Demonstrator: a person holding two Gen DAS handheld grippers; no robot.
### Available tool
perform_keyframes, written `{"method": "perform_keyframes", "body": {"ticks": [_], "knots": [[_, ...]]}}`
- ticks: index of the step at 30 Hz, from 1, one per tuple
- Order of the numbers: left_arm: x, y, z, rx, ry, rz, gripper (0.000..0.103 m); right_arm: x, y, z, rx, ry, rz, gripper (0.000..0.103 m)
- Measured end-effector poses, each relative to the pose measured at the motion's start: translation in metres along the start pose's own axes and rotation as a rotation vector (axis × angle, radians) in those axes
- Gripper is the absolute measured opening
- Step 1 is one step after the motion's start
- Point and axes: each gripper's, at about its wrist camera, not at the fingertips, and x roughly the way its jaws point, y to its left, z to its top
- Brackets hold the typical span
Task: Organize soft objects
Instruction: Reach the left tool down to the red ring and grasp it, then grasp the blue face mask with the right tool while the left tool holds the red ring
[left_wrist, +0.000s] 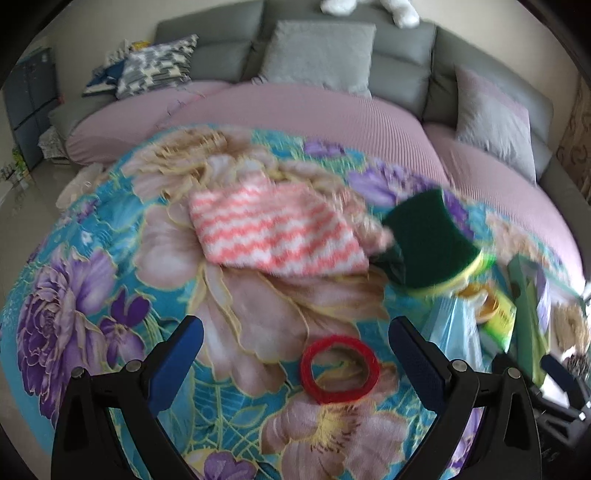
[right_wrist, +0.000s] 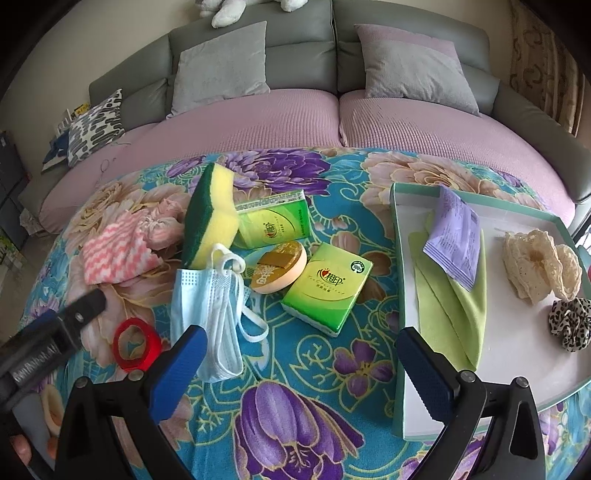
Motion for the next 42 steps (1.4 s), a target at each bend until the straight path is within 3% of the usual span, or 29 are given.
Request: {"method": "perform_keyframes", "body": {"ticks": [7, 20, 22, 27, 32, 42], "knots": [[0.028, -0.010, -0.013, 0.055, 0.109, 0.009, 0.100, 0.002, -0.001, -0.001, -0.008, 0.006, -0.020, 0.103], [0.043, -0.023, -0.024, 0.118, 0.168, -0.009, 0.099, 0.002, -0.002, -0.002, -0.022, 0.012, -0.034, 0.103], [0.046, -0.026, -0.026, 0.125, 0.175, -0.006, 0.097, 0.002, -0.002, -0.002, -0.025, 0.012, -0.035, 0.103], [0.047, -0.027, -0.026, 0.130, 0.171, -0.034, 0.073, 0.002, -0.001, -0.002, -0.029, 0.011, -0.035, 0.103], [0.045, -0.032, -0.027, 0.145, 0.166, -0.058, 0.061, 0.002, -0.001, -0.002, -0.029, 0.012, -0.035, 0.103], [0.039, -0.021, -0.021, 0.085, 0.151, -0.094, 0.059, 0.005, 0.002, -0.003, -0.038, 0.019, -0.034, 0.103]]}}
